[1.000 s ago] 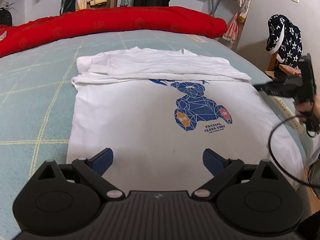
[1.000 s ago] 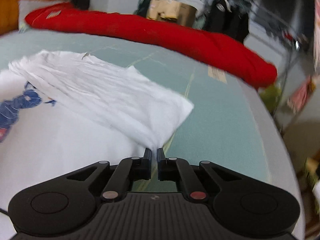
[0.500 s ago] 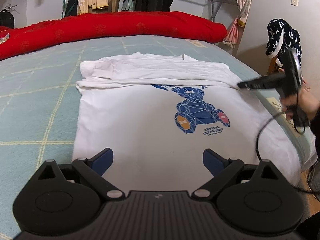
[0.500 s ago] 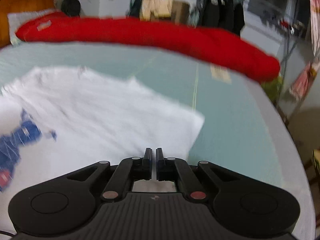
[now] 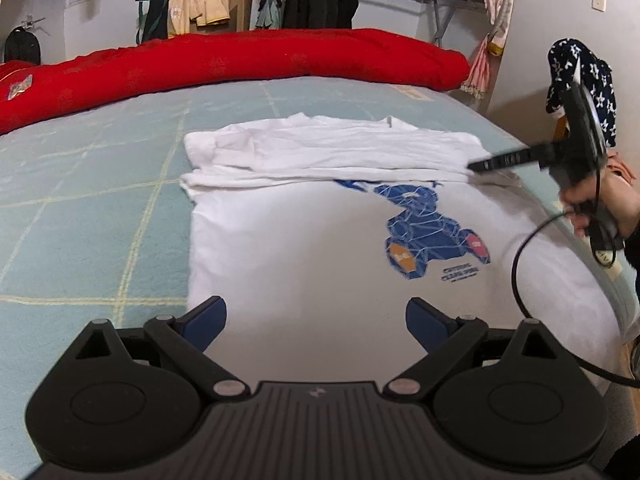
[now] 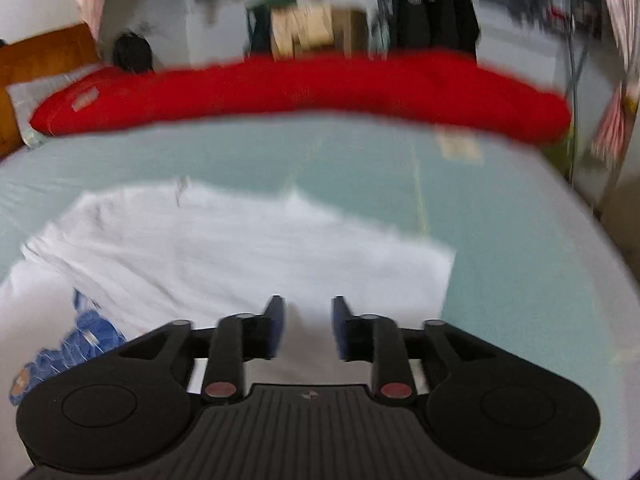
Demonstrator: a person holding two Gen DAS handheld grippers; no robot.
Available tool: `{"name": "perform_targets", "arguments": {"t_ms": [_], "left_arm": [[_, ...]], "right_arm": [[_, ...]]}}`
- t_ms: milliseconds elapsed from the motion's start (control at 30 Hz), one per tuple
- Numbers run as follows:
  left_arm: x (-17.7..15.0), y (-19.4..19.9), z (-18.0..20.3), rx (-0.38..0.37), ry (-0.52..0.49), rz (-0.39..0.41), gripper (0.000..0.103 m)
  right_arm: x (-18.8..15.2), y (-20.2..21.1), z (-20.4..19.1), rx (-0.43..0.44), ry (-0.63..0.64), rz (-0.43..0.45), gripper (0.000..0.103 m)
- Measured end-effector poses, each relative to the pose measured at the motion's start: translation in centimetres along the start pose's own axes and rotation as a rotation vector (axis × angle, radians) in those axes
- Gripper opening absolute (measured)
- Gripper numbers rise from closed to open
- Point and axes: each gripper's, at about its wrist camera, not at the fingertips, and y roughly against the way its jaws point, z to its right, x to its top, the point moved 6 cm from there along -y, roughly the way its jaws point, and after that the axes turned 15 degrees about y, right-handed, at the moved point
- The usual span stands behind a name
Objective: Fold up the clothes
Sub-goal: 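Withdraw the open right tool back above the sweatshirt hem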
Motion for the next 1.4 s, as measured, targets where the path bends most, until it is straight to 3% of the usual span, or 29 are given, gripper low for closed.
{"name": "perform_targets", "arguments": {"t_ms": [133, 233, 333, 467, 533, 600, 733, 800, 933, 1067, 1133, 1200, 1300, 1400], "left_arm": [[1.2, 0.1, -0.7, -0.029, -0.017, -0.022, 0.096], [4.7, -0.1, -0.1, -0.054, -0.059, 0.009, 0.096], [9.5, -1.4, 2.1, -0.146, -0.094, 0.061, 0.097], [14.9, -6.8, 4.4, -0.252, -0.042, 0.047, 0.097], [16.4, -10.6, 4.9, -0.257, -0.008, 0.020, 0.096], [16.9, -13.7, 5.3, -0.251, 0.003, 0.000, 0.096], [14.9, -17.4, 3.9, -0.211, 0.029, -0.087, 0.096], [13.5, -17.8, 2.5, -0.171, 0.007, -0.093, 0.095], [12.4, -15.9, 0.3, -0.208, -0.044, -0.063, 0.092], [14.0, -15.2, 0.7, -0.189, -0.023, -0.079, 0.091], [15.6, -15.0, 1.7, -0.227, -0.001, -0.043, 0.092], [16.7, -15.9, 2.5, -0.258, 0.016, -0.032, 0.092], [16.5, -19.1, 2.3, -0.191, 0.061, -0.083, 0.092], [15.5, -20.5, 1.1, -0.177, 0.061, -0.065, 0.092]], "right_arm": [[-1.1, 1.1, -0.3, -0.002, -0.028, 0.012, 0.044], [0.2, 2.2, -0.2, 0.001, -0.015, 0.044, 0.051], [2.5, 2.3, -0.3, -0.012, 0.024, 0.097, 0.060], [4.0, 0.1, -0.4, -0.015, 0.024, 0.091, 0.072], [3.6, -1.4, -0.6, -0.003, 0.012, 0.050, 0.076], [3.0, -2.4, -0.9, -0.002, 0.024, 0.018, 0.080], [1.9, -3.2, -1.5, -0.018, 0.057, 0.005, 0.102], [1.2, -3.3, -1.4, -0.012, 0.054, 0.012, 0.103], [0.4, -3.0, -1.1, 0.012, 0.047, 0.035, 0.103], [0.7, -2.5, -0.9, 0.019, 0.063, 0.012, 0.103], [1.7, -2.2, -1.0, 0.024, 0.072, 0.014, 0.103], [3.0, -2.4, -1.6, 0.031, 0.098, 0.031, 0.103], [4.5, -3.3, -3.0, 0.052, 0.142, 0.041, 0.103], [3.8, -4.9, -3.9, 0.079, 0.144, -0.007, 0.103]]}}
